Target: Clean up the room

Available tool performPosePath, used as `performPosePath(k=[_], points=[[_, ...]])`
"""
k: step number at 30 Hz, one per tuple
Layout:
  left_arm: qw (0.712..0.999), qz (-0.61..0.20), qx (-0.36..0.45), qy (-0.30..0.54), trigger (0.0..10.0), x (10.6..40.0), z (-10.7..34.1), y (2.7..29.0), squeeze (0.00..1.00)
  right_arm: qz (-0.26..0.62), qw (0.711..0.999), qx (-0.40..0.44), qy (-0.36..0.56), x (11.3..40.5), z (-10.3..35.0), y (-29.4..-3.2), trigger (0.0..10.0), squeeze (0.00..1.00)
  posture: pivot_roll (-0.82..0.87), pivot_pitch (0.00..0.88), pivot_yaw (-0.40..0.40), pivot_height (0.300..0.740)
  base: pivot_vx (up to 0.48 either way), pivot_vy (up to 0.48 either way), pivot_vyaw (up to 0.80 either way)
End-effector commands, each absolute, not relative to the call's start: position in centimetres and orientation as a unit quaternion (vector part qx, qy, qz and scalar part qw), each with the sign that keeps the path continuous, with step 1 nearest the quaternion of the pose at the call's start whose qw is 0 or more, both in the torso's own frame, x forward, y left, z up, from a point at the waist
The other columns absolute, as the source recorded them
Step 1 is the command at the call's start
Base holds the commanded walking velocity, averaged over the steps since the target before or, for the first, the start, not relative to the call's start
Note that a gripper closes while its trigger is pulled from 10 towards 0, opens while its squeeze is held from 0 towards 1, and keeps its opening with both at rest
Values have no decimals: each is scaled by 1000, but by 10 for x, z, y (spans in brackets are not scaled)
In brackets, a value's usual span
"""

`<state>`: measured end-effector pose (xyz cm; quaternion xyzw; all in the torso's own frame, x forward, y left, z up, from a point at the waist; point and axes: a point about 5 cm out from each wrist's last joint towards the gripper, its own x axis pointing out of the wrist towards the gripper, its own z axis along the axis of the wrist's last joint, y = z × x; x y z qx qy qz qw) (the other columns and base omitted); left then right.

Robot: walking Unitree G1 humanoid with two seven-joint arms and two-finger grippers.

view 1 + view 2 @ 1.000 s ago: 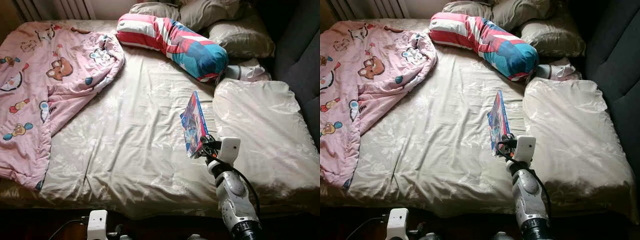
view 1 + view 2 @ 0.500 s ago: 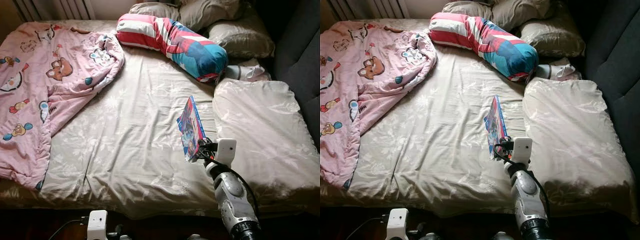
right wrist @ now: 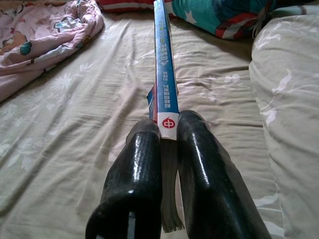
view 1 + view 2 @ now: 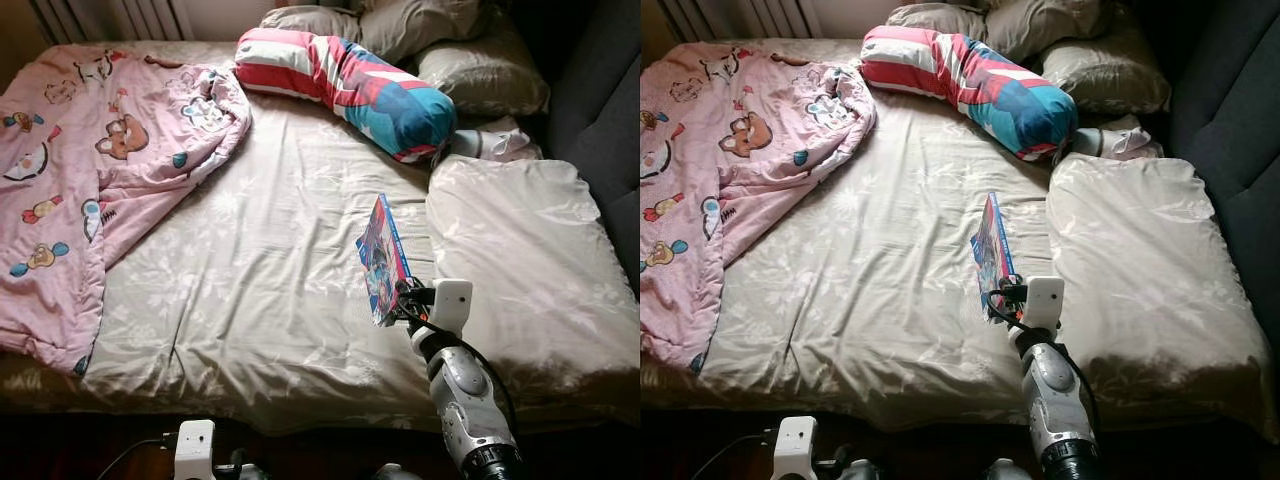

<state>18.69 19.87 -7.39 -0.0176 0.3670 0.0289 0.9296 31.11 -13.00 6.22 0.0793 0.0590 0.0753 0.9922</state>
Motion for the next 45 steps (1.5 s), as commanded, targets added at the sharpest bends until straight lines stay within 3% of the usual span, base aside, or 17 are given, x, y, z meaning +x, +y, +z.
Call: performPosePath(k=[1, 17, 21, 45], points=[[921, 35, -14, 387, 10000, 175, -79, 203, 0, 81, 993, 75, 47, 311, 66, -128, 10000, 0, -9, 225, 10, 666, 0, 0, 0], [921, 34, -13, 388, 10000, 175, -80, 203, 0, 72, 993, 69, 63, 311, 62, -129, 10000, 0, -9, 223, 10, 657, 0, 0, 0], [921, 34, -14, 387, 10000, 176, -79, 202, 0, 73, 993, 68, 59, 312, 62, -128, 10000, 0, -9, 224, 9, 637, 0, 0, 0], [927, 43, -21, 371, 10000, 181, -76, 203, 0, 86, 992, 82, 31, 311, 69, -125, 10000, 0, -9, 214, 9, 637, 0, 0, 0]])
